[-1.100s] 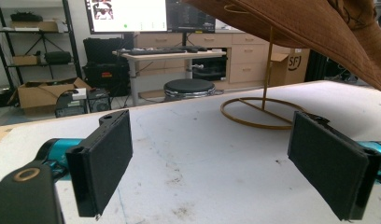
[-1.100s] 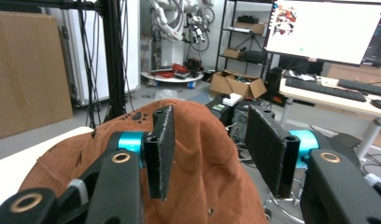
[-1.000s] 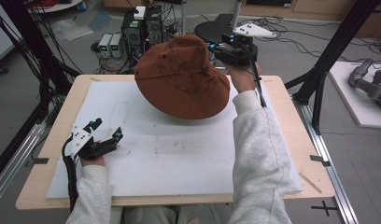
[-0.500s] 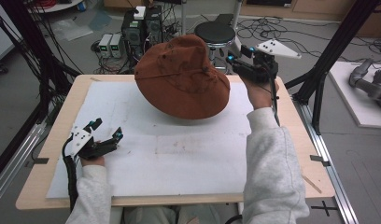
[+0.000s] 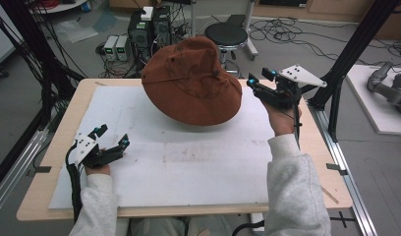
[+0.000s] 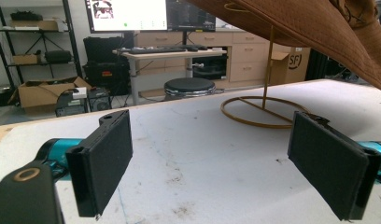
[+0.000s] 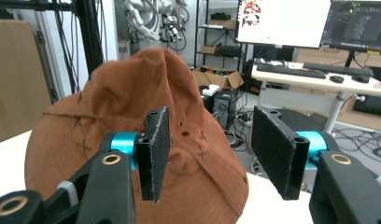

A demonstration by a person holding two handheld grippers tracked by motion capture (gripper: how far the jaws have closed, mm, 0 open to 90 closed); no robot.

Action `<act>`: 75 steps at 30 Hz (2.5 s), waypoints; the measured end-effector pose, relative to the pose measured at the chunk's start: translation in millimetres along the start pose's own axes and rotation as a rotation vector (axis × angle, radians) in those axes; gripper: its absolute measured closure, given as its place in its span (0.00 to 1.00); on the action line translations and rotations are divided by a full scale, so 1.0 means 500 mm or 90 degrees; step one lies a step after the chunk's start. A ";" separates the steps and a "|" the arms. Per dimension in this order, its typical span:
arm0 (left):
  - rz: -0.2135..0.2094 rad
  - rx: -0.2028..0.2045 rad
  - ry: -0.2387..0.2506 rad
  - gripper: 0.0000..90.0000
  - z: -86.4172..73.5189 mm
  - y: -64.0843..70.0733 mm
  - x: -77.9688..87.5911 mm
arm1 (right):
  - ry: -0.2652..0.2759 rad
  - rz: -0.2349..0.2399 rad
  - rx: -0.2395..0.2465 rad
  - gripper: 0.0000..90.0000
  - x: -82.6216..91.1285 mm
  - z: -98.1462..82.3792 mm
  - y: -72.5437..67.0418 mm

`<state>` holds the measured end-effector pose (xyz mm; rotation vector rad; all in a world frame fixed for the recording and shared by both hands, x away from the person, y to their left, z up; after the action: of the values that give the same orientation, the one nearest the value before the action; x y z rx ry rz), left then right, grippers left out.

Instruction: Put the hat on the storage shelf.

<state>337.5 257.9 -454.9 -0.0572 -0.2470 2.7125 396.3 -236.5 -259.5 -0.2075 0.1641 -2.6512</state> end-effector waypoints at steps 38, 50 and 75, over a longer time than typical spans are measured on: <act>0.001 -0.004 -0.004 0.16 0.000 0.001 -0.001 | -0.062 -0.007 -0.060 0.42 0.014 -0.166 0.055; 0.001 -0.004 -0.004 0.16 0.000 0.001 -0.001 | -0.068 -0.009 -0.062 0.40 0.012 -0.175 0.055; -0.001 -0.004 -0.005 0.16 0.000 0.001 -0.001 | -0.086 -0.014 -0.071 0.37 0.008 -0.210 0.061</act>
<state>337.9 257.0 -454.9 -0.0493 -0.2583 2.7116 387.8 -256.8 -366.5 -0.4255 0.2672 -2.6404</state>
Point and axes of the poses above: each handheld gripper's, and its own axes: x roughly backward along the jaws, z roughly out of its top, y roughly to its right, the point moved 2 cm from there along -x, roughly forward along the jaws, and after that the axes turned 10 degrees about -x, right-handed, at the moved point
